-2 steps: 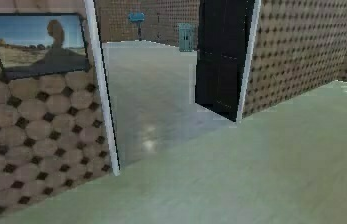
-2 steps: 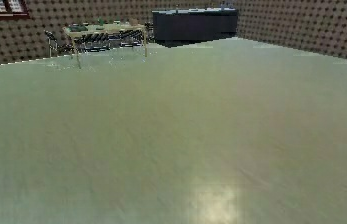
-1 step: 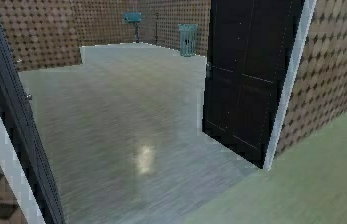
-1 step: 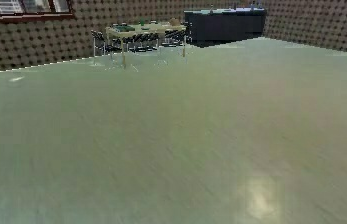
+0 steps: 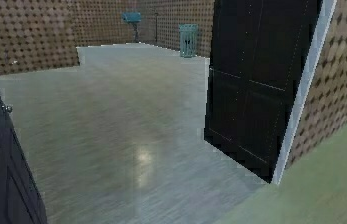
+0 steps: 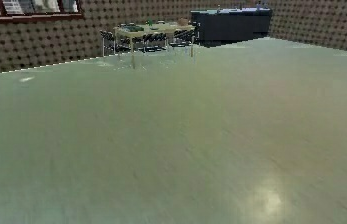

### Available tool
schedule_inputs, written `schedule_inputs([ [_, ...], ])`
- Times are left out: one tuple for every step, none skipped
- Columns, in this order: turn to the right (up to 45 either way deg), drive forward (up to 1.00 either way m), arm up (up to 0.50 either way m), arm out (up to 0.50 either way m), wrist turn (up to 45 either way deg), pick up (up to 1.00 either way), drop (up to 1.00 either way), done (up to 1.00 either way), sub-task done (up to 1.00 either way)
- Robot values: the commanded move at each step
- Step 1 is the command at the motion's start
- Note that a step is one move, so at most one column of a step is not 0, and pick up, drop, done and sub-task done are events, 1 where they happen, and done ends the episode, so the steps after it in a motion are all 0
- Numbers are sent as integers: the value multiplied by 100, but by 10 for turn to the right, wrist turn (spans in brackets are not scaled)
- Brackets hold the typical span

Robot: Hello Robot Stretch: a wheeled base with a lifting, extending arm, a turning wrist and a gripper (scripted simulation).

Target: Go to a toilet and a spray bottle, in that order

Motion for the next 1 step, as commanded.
schedule_inputs([
  [-30,0,0,0,0,0,0,0,0],
])
